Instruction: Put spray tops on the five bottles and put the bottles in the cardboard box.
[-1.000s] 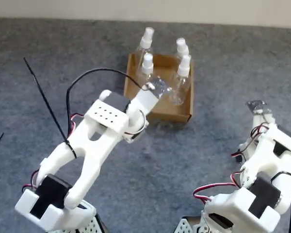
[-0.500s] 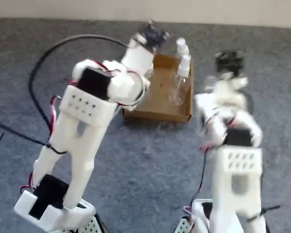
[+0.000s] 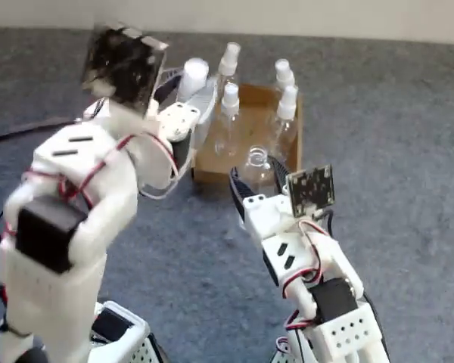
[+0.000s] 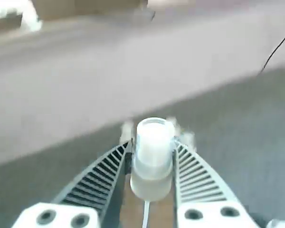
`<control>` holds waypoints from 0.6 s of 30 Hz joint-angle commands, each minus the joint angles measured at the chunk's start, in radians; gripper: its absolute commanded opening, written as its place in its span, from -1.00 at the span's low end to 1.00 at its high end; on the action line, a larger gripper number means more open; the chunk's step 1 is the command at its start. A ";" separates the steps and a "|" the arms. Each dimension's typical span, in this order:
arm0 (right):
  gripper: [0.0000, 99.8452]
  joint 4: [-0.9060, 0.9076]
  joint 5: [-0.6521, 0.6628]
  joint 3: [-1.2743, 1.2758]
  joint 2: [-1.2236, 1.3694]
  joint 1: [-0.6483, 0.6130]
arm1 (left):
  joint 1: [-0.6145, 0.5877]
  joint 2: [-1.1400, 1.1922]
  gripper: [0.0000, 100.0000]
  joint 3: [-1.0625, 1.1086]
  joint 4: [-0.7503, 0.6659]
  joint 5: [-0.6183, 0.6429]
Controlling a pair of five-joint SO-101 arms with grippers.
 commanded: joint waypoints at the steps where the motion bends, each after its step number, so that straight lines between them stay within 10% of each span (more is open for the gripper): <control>1: -0.99 -0.045 -0.011 -0.002 -0.038 -0.016 | 0.170 -0.099 -0.99 0.122 -0.361 0.026; 11: -0.99 -0.051 -0.008 -0.002 -0.038 -0.012 | 0.285 -0.030 -0.99 0.091 -0.453 0.031; 18: -0.99 -0.051 -0.011 -0.002 -0.036 -0.012 | 0.286 -0.048 -0.99 -0.015 -0.236 0.089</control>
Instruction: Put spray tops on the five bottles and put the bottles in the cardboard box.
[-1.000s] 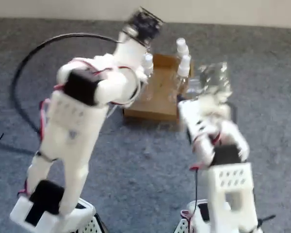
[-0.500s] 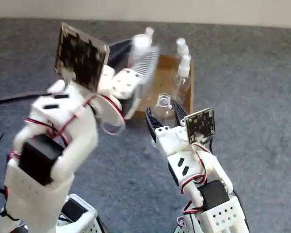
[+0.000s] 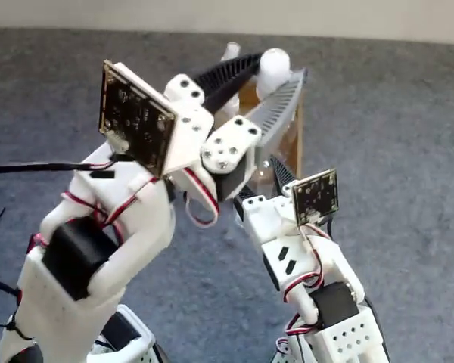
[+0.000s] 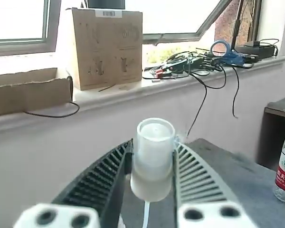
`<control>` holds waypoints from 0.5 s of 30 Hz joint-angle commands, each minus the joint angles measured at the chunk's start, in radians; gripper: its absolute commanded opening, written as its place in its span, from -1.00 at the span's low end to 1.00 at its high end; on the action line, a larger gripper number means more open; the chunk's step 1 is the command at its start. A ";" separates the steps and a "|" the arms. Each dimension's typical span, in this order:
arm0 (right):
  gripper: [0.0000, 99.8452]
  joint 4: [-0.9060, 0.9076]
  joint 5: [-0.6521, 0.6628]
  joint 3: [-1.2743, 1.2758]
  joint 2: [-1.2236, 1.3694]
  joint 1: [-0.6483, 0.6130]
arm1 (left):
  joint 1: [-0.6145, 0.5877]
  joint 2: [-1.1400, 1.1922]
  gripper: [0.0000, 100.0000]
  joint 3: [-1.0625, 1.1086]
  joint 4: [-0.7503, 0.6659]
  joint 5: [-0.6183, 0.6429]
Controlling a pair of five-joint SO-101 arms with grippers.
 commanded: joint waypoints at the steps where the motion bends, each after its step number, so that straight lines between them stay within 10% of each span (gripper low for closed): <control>1: -0.99 -0.022 -0.008 -0.008 -0.008 -0.007 | 0.015 -0.015 -0.99 -0.068 0.106 0.068; 15: -0.99 -0.021 -0.009 -0.008 -0.016 -0.010 | 0.007 -0.012 -0.99 0.087 0.028 0.068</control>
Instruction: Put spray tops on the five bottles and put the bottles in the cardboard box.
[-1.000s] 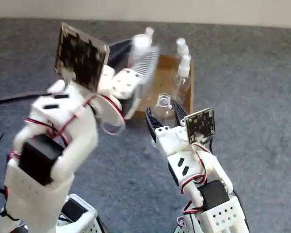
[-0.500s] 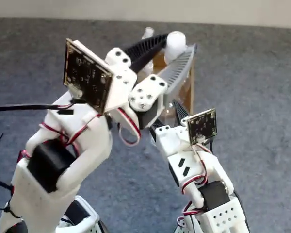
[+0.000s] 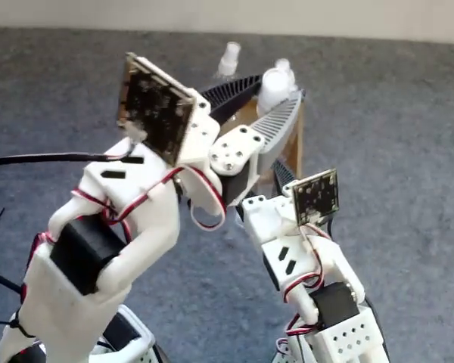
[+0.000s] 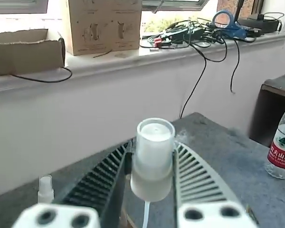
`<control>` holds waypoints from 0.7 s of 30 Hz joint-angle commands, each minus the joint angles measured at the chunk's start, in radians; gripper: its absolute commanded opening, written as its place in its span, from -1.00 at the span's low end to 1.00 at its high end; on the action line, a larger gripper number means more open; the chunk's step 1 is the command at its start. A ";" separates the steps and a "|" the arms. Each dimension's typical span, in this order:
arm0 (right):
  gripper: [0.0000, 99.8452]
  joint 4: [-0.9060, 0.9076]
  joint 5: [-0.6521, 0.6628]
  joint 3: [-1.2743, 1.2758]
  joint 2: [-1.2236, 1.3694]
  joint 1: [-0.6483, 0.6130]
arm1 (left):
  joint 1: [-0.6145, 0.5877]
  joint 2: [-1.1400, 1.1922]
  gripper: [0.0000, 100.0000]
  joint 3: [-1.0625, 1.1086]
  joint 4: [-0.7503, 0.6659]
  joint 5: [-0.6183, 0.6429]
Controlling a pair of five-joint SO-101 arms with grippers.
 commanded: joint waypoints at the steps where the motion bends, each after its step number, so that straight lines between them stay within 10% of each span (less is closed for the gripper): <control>1: -0.99 -0.019 -0.006 -0.007 -0.016 -0.010 | 0.007 -0.013 -0.99 0.039 -0.034 0.015; 21: -0.99 -0.016 -0.005 0.008 -0.016 -0.007 | -0.094 -0.018 -0.99 0.344 -0.034 0.017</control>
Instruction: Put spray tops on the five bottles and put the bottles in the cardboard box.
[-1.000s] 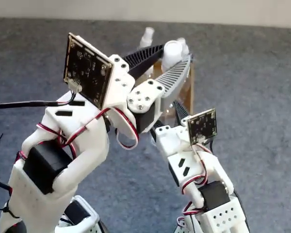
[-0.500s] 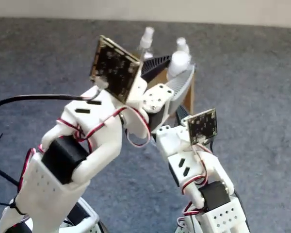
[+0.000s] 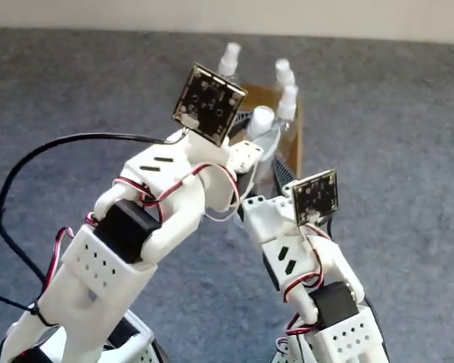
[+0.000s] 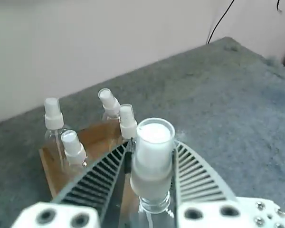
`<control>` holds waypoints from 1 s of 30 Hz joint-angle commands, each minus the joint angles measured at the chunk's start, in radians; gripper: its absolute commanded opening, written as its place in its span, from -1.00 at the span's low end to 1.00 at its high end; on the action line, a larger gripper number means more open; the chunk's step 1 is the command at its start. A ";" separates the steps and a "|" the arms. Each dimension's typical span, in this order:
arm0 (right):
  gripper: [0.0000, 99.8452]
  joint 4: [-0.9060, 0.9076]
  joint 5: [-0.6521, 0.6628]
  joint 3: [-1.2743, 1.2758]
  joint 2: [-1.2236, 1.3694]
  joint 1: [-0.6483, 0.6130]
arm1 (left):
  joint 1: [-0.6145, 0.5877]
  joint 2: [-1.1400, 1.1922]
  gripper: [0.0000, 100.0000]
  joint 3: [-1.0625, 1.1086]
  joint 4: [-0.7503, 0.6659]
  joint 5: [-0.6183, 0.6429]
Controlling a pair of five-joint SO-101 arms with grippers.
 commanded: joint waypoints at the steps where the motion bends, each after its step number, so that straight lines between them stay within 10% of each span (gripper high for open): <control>1: -0.99 -0.016 -0.005 0.004 -0.016 -0.007 | -0.013 -0.015 -0.99 0.042 -0.026 0.006; 18: -0.99 -0.019 -0.006 0.004 -0.016 -0.005 | -0.016 -0.016 -0.66 0.004 0.038 0.000; 30: -0.99 -0.018 -0.006 0.004 -0.016 -0.005 | -0.024 -0.002 -0.81 -0.219 0.152 -0.138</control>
